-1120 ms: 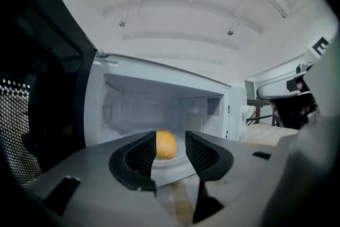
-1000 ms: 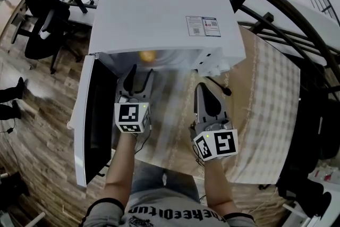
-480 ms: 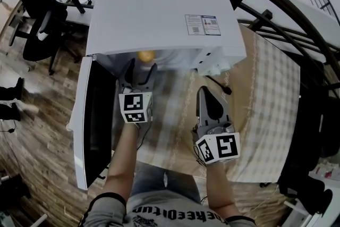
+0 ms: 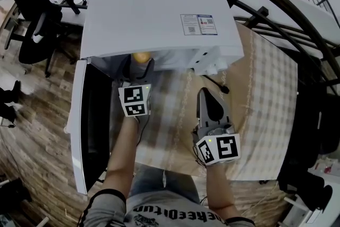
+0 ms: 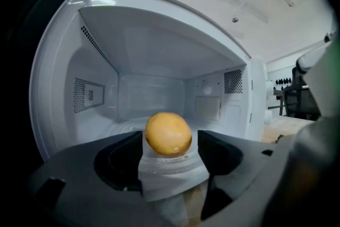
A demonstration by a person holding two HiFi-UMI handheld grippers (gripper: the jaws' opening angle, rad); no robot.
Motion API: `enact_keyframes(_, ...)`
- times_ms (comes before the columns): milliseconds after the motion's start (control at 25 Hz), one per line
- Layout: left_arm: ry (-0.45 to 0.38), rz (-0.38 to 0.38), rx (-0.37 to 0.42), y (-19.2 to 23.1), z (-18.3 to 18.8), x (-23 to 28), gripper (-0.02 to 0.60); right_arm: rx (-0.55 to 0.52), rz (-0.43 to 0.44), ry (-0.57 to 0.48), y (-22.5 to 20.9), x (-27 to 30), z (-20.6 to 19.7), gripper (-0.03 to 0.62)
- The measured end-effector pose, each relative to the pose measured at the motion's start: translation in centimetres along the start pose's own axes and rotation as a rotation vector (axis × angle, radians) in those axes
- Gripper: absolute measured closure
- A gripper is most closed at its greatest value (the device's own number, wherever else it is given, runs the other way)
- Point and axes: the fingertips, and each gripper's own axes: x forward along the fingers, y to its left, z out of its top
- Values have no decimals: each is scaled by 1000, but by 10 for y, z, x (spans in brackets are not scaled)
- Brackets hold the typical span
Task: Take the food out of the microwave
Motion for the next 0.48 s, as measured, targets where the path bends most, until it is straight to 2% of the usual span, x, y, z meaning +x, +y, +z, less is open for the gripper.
enact_keyframes(280, 76, -15, -66, -1, -10, 2, 305, 2, 0, 8, 0, 0, -2, 589)
enact_keyframes(480, 74, -11, -88, 0, -4, -4, 314, 1, 7, 12, 3, 1, -2, 589)
